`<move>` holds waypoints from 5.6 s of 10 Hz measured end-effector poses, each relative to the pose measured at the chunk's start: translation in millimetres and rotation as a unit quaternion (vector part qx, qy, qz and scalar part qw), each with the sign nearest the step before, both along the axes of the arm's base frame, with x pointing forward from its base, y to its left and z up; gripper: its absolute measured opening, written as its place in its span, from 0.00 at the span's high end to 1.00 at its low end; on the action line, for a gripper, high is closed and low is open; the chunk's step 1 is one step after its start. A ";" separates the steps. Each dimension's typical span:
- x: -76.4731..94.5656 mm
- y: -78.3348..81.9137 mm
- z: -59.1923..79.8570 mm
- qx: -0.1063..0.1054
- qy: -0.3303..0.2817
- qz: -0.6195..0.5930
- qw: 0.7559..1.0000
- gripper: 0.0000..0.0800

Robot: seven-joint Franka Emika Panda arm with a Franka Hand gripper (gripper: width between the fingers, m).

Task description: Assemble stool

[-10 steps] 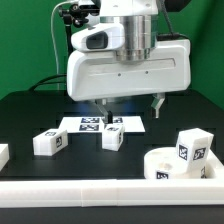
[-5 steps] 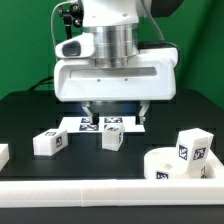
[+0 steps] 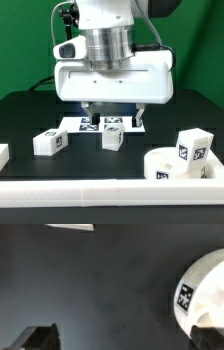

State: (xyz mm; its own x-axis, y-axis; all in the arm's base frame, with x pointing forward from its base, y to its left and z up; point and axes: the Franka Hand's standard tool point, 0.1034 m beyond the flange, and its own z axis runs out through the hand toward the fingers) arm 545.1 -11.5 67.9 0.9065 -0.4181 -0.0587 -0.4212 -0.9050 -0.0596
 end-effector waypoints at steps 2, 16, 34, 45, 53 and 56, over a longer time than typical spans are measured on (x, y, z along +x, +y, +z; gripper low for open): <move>-20.9 -12.5 -18.0 -0.004 -0.004 0.020 1.000 0.19; -63.7 -11.0 -33.1 0.098 0.309 0.063 0.944 0.19; -73.4 0.7 -64.2 0.131 0.422 0.085 0.893 0.59; -43.4 25.8 10.1 0.104 0.390 0.092 0.910 0.59; -3.3 34.0 34.7 0.052 0.163 0.096 0.981 0.59; 2.1 37.8 33.1 0.025 0.064 0.095 0.993 0.59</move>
Offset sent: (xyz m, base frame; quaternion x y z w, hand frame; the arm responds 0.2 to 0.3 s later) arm -0.0365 -0.0196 -0.0140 -0.0022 0.0194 0.0094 0.9998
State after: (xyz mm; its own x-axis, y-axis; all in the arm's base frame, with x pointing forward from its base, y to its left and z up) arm 547.2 26.3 101.0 0.9529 -0.2329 -0.1944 -0.2492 -0.9663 -0.0637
